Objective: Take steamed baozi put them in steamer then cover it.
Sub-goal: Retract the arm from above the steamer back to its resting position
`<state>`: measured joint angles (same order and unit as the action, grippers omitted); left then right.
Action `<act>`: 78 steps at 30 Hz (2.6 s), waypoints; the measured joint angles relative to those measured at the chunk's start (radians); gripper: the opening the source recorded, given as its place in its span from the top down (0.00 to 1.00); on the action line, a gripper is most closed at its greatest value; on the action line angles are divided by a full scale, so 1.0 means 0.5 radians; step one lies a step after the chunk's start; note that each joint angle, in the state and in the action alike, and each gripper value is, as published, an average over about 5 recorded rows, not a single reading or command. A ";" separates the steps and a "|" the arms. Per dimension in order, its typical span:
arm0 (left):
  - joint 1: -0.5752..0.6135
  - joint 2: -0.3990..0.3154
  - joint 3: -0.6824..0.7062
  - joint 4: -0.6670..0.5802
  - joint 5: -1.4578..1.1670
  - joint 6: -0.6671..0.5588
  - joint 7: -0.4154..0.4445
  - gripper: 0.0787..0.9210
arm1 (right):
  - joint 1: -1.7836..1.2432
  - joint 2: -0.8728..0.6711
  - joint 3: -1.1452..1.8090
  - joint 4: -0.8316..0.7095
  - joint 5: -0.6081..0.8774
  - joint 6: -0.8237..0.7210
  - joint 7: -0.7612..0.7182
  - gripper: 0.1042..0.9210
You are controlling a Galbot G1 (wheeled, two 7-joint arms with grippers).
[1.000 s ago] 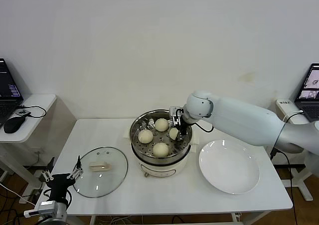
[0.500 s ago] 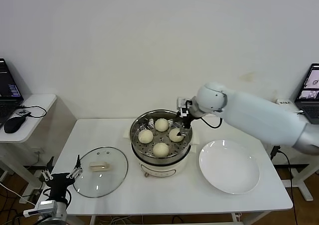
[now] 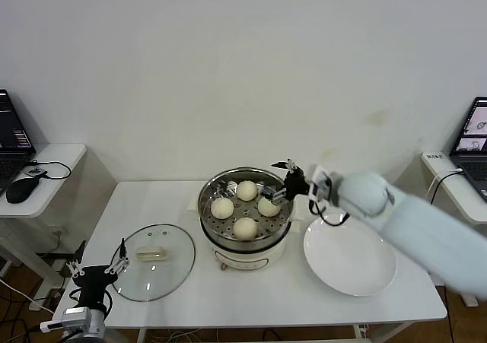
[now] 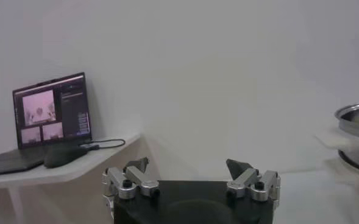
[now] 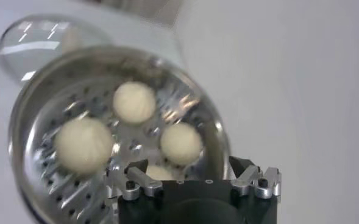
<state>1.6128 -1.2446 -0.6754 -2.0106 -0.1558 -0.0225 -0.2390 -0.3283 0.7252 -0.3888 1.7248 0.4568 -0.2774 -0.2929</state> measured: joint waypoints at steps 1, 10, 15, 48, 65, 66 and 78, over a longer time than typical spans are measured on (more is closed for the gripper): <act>-0.003 -0.002 0.005 0.005 0.013 -0.003 -0.003 0.12 | -0.127 0.018 0.113 0.014 -0.026 0.063 0.034 0.12; -0.025 -0.007 0.036 0.083 0.306 -0.005 -0.016 0.12 | -1.132 0.357 1.079 0.101 -0.281 0.543 0.178 0.12; -0.013 0.018 0.025 0.143 0.637 -0.032 0.001 0.12 | -1.549 0.593 1.534 0.164 -0.347 0.667 0.203 0.12; -0.161 0.196 0.064 0.637 2.762 -0.299 0.147 0.12 | -2.491 1.217 2.559 0.205 -0.420 0.964 0.345 0.12; -0.467 0.219 0.189 0.885 2.888 -0.291 0.188 0.12 | -2.544 1.276 2.607 0.129 -0.491 1.051 0.357 0.12; -0.483 0.220 0.192 0.898 2.889 -0.290 0.191 0.12 | -2.546 1.278 2.608 0.125 -0.495 1.054 0.357 0.12; -0.688 0.203 0.246 1.048 2.883 -0.266 0.218 0.12 | -2.550 1.300 2.601 0.078 -0.540 1.083 0.356 0.12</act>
<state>1.2689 -1.1429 -0.5526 -1.4864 1.2857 -0.1556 -0.1298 -1.6034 1.3754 0.9115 1.7638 0.1869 0.2643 -0.1149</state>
